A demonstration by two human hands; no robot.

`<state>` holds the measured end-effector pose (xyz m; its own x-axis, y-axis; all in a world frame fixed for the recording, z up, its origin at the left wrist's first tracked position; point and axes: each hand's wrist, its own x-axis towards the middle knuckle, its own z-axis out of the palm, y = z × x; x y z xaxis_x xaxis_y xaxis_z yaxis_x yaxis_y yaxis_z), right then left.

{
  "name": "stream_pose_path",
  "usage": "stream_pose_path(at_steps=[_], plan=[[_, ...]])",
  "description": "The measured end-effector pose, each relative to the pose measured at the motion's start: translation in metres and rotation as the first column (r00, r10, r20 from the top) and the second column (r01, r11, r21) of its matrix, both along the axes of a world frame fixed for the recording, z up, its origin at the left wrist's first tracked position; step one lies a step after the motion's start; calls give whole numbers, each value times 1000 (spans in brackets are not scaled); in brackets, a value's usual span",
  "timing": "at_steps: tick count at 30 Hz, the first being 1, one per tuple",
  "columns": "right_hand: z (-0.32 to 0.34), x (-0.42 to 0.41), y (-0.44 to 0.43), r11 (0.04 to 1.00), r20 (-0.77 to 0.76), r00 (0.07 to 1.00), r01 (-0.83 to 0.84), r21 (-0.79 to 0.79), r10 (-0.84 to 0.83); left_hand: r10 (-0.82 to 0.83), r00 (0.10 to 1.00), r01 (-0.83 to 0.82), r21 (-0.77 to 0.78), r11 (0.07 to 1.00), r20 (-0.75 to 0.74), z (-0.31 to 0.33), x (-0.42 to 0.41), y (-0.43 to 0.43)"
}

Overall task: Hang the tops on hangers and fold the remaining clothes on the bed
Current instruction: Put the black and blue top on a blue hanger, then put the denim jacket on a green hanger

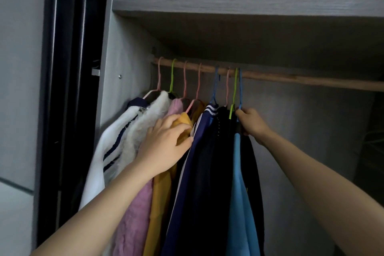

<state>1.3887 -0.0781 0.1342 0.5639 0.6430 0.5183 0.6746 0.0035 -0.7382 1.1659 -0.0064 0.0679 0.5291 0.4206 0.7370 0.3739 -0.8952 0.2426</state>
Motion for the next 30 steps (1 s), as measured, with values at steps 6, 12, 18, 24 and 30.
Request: stream_pose_path(at_steps=[6,12,18,24,30], plan=[[-9,6,-46,998,115,992,53,22,-56,-134,976,103,178,979,172,-2,9,-33],[-22,45,-141,880,375,833,468,-85,-407,-266,958,192,450,872,106,0,69,-98],[-20,67,-258,566,557,487,824,-36,-673,-267,958,288,360,887,-109,-16,130,-146],[-29,74,-338,78,796,136,991,-111,-590,-401,896,425,105,899,-193,-40,172,-167],[-29,83,-370,-42,817,195,965,-258,-542,-434,870,439,-33,898,-233,-60,189,-170]])
